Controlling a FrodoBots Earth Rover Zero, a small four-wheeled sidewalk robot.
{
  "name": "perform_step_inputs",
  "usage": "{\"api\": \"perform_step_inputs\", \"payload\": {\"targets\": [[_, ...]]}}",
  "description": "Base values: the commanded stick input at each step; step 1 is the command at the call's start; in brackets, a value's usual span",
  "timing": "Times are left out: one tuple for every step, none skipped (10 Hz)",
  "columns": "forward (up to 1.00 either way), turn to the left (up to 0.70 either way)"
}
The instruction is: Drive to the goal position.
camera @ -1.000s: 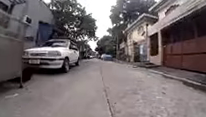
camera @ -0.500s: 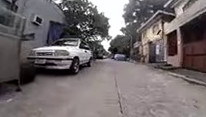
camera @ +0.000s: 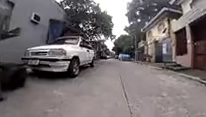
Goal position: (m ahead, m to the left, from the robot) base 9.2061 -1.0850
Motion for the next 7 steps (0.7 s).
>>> {"api": "perform_step_inputs", "payload": {"targets": [[1.00, 0.00], [1.00, 0.00], [1.00, 0.00], [1.00, 0.00], [1.00, 0.00], [1.00, 0.00], [1.00, 0.00]]}}
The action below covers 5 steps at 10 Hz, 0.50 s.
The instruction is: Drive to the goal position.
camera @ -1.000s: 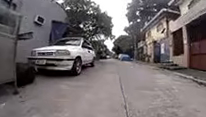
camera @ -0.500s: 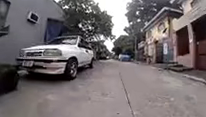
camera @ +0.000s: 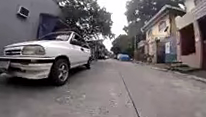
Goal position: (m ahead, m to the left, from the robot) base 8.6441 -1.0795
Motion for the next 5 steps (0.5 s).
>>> {"api": "perform_step_inputs", "payload": {"targets": [[1.00, 0.00], [1.00, 0.00], [1.00, 0.00], [1.00, 0.00], [1.00, 0.00]]}}
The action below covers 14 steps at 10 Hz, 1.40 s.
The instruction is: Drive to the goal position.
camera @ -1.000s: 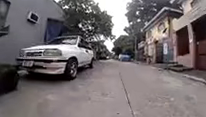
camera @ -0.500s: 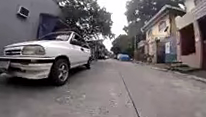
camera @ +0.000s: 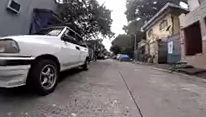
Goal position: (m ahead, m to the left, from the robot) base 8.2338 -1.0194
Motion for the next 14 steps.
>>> {"api": "perform_step_inputs", "payload": {"targets": [[1.00, 0.00], [1.00, 0.00], [1.00, 0.00], [1.00, 0.00], [1.00, 0.00], [1.00, 0.00], [1.00, 0.00], [1.00, 0.00], [1.00, 0.00], [1.00, 0.00], [1.00, 0.00], [1.00, 0.00], [1.00, 0.00], [1.00, 0.00]]}}
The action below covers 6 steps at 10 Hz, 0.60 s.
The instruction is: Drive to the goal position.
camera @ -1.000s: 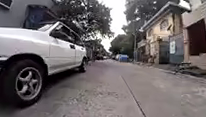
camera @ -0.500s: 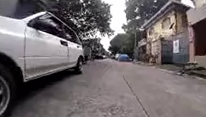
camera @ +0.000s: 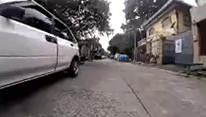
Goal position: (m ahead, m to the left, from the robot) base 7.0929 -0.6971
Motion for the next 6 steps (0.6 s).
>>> {"api": "perform_step_inputs", "payload": {"targets": [[1.00, 0.00], [1.00, 0.00], [1.00, 0.00], [1.00, 0.00], [1.00, 0.00], [1.00, 0.00]]}}
